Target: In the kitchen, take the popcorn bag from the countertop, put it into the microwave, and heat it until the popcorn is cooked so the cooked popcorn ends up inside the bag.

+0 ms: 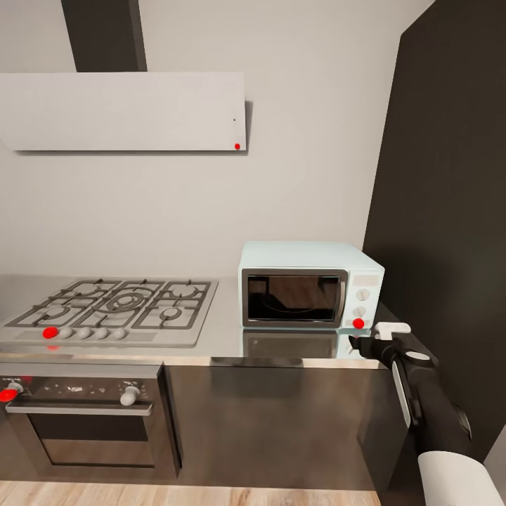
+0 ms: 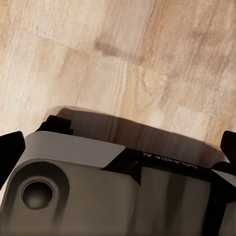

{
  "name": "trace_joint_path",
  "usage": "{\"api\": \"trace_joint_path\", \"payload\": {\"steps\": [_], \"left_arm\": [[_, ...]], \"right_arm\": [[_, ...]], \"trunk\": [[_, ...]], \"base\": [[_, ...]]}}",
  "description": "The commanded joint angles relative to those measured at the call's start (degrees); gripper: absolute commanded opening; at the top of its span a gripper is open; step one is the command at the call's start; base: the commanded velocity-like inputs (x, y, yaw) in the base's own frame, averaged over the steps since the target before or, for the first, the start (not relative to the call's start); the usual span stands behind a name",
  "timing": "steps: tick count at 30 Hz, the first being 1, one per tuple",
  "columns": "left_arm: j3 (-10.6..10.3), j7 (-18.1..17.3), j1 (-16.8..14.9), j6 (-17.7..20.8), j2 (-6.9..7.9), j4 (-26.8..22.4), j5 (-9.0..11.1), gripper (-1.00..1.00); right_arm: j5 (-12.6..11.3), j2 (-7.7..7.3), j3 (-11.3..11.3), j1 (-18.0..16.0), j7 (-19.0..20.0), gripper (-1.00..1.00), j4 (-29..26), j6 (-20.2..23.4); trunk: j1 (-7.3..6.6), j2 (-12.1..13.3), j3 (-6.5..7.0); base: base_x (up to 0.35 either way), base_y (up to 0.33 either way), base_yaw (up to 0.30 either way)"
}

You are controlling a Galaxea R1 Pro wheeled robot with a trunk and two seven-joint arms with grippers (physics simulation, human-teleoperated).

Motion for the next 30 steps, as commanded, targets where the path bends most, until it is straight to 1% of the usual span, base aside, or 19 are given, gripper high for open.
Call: {"api": "trace_joint_path", "payload": {"steps": [1, 7, 9, 10, 12, 19, 20, 23, 25, 27, 30], "left_arm": [[-0.52, -0.1, -0.05, -0.21, -0.06, 0.08, 0.53, 1.0], [-0.57, -0.05, -0.05, -0.21, -0.26, 0.08, 0.53, 1.0], [-0.57, -0.05, -0.05, -0.21, -0.26, 0.08, 0.53, 1.0], [-0.57, 0.0, -0.05, -0.21, -0.32, 0.08, 0.53, 1.0], [-0.57, 0.03, -0.05, -0.21, -0.29, 0.08, 0.53, 1.0], [-0.55, 0.01, -0.05, -0.2, -0.26, 0.08, 0.53, 1.0], [-0.48, 0.04, 0.13, -0.23, -0.26, -0.01, 0.61, 1.0], [-0.48, 0.04, 0.13, -0.28, -0.26, -0.01, 0.61, 1.0], [-0.48, 0.04, 0.13, -0.28, -0.26, -0.01, 0.61, 1.0], [-0.48, 0.04, 0.13, -0.29, -0.26, -0.01, 0.61, 1.0], [-0.48, 0.04, 0.13, -0.3, -0.26, -0.01, 0.61, 1.0]], "right_arm": [[0.59, 0.01, -0.15, -0.05, 0.47, 1.0, -0.03, 0.24], [0.65, 0.01, -0.09, -0.05, 0.34, 1.0, 0.01, 0.09], [0.63, 0.07, -0.37, -0.05, 0.27, 1.0, 0.01, -0.52], [0.38, 0.61, -2.07, -0.05, 0.08, 1.0, 0.4, -5.13], [0.36, 0.9, -2.45, -0.05, -0.05, 1.0, 1.89, -6.74], [0.39, 0.79, -2.55, -0.05, -0.2, 1.0, 2.99, -7.23], [0.73, 0.46, -2.88, 0.12, 0.14, 1.0, 3.32, -7.56], [0.84, 0.6, -3.65, 0.01, 0.78, 1.0, 4.29, -8.53], [0.75, 0.65, -3.55, -0.03, 0.13, 1.0, 4.17, -8.22], [0.74, 0.14, -3.58, -0.05, -0.37, 1.0, 3.53, -7.84], [0.78, 0.0, -3.66, -0.05, -0.52, 1.0, 3.36, -7.75]], "trunk": [[0.0, -0.04, -0.07], [0.0, -0.04, -0.07], [0.0, -0.04, -0.07], [0.0, -0.04, -0.07], [0.0, -0.04, -0.07], [0.0, -0.04, -0.07], [0.0, -0.04, -0.07], [0.0, -0.04, -0.07], [0.0, -0.04, -0.07], [0.0, -0.04, -0.07], [0.0, -0.04, -0.07]], "base": [[0.0, 0.0, 0.0], [0.0, 0.0, 0.0], [0.0, 0.0, 0.0], [0.0, 0.0, 0.0], [0.066, 0.0, 0.0], [0.238, 0.0, 0.0], [0.0, 0.0, 0.0], [0.0, 0.0, 0.0], [0.0, 0.0, 0.0], [0.0, 0.0, 0.0], [0.0, 0.0, 0.0]]}}
